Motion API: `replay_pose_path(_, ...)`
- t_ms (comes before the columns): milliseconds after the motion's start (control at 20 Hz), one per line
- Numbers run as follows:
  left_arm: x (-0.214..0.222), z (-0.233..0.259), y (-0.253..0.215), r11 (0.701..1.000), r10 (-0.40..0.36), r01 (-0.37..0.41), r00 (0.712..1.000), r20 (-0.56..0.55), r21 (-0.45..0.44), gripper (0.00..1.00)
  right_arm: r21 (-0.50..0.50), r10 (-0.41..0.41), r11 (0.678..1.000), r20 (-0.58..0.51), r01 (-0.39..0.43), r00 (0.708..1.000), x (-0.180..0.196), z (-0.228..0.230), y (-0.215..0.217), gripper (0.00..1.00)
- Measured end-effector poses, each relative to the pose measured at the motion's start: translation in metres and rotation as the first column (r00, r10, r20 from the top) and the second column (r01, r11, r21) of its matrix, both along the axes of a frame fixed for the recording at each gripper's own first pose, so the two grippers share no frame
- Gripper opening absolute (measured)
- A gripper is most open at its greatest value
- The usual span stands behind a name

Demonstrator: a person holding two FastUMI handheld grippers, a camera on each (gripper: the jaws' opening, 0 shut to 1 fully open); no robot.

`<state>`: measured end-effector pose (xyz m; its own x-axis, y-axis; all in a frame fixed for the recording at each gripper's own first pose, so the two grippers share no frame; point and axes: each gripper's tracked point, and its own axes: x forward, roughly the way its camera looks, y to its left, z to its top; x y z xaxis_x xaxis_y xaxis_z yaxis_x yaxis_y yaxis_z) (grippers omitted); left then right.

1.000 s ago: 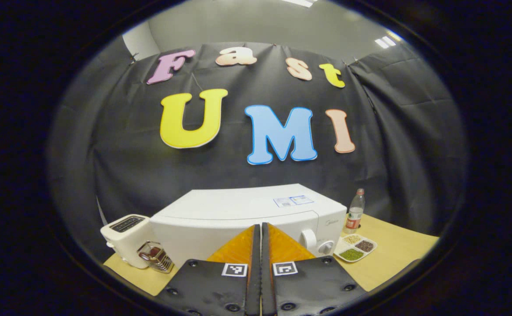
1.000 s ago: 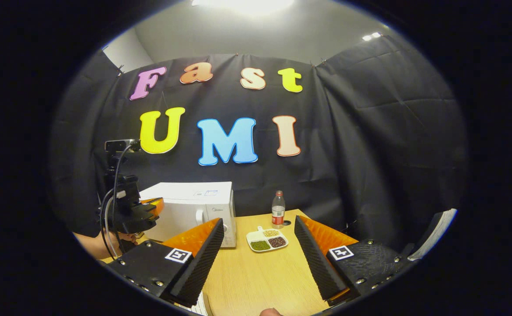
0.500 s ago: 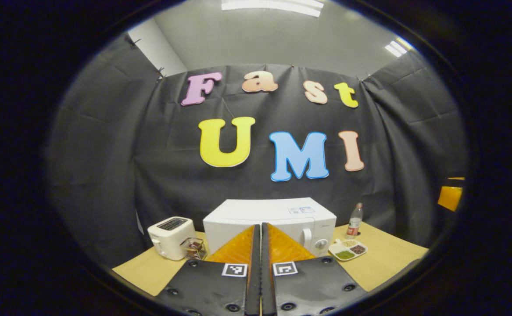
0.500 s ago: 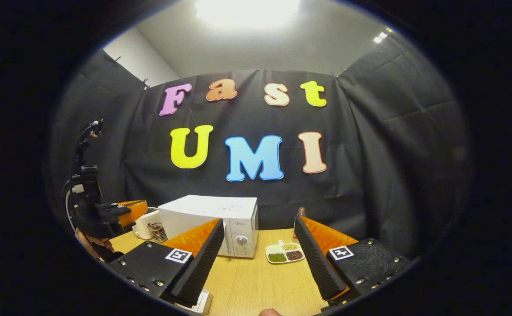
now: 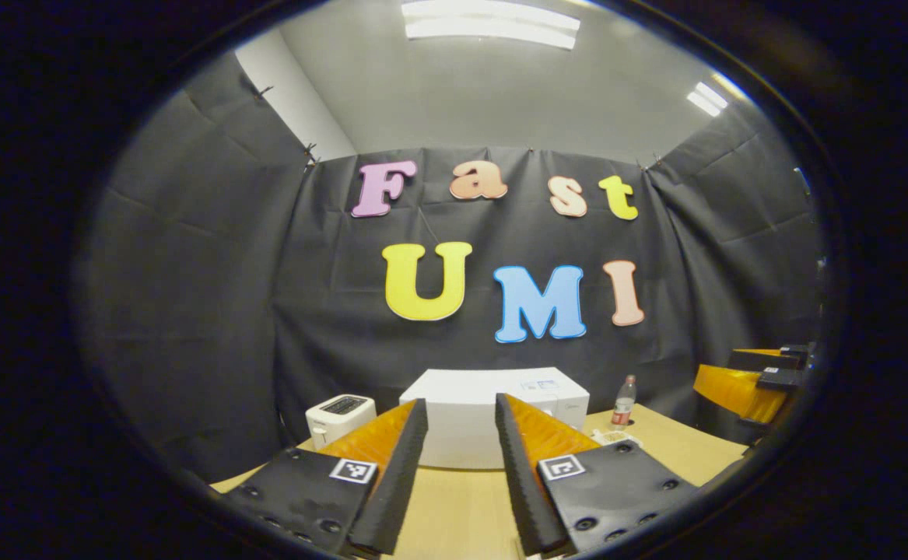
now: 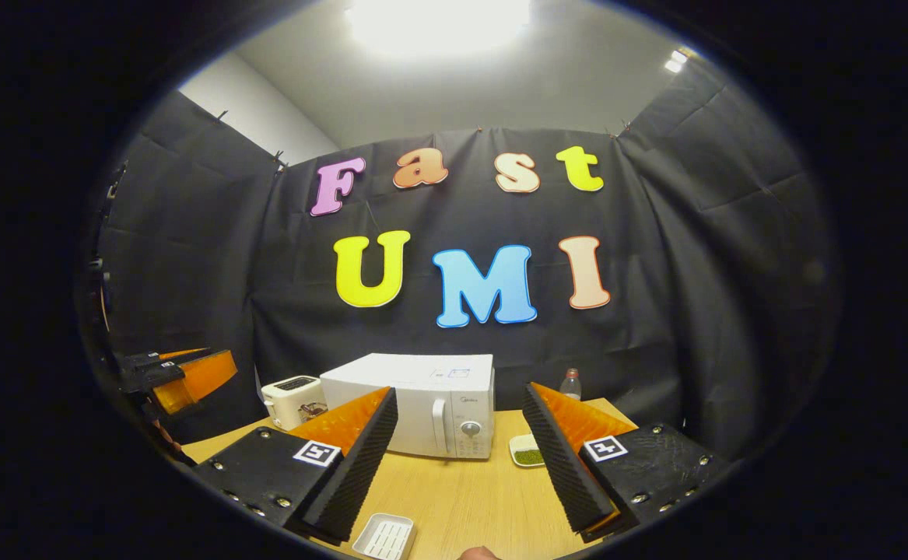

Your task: Open the microwave oven with the left hand, put the food in, and close the microwave oven.

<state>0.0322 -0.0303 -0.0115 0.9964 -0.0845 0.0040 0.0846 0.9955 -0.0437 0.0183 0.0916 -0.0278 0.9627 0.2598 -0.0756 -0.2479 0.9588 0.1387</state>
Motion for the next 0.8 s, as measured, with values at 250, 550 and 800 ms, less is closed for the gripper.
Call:
replay_pose_path(250, -0.022, 0.001, 0.025, 0.999, 0.04, -0.04, 0.999, 0.009, 0.004, 1.0, 0.002, -0.016, 1.0, 0.0, 0.016, 1.0, -0.003, -0.003, 0.006, 0.98)
replay_pose_path(550, -0.032, 0.007, 0.04, 0.999, 0.046, -0.047, 0.998, 0.032, 0.012, 1.0, -0.001, -0.045, 0.999, 0.033, 0.045, 0.998, -0.001, 0.008, 0.006, 0.98)
replay_pose_path(800, -0.032, 0.008, 0.044, 0.999, 0.036, -0.037, 0.999, 0.04, 0.022, 0.97, 0.006, -0.052, 0.999, 0.039, 0.052, 0.998, -0.001, 0.01, 0.012, 0.98)
